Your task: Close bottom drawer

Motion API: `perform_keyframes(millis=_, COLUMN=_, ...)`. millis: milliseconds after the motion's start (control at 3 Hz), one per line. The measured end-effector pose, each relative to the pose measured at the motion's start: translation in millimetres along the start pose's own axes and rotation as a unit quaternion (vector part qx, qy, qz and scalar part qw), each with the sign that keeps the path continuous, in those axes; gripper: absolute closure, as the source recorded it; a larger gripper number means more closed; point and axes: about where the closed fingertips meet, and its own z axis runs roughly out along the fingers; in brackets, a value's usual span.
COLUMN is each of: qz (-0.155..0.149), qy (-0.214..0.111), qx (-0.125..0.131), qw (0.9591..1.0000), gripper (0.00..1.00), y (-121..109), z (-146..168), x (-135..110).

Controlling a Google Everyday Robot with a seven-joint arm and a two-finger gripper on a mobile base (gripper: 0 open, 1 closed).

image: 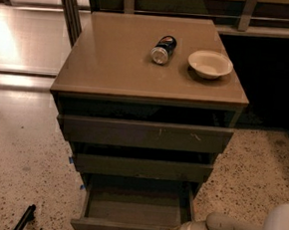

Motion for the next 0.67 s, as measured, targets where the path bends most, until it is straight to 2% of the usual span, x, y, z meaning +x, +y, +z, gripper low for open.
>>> perform_keyframes(millis=333, qz=0.011, qy=0.014, qx=0.019, qw=0.9997, gripper=1.00, y=-21, z=7, x=3)
perform_keyframes(millis=667, qz=0.012, qy=0.013, qx=0.045, qw=0.9988, gripper=1.00, y=-37, z=2, x=-9)
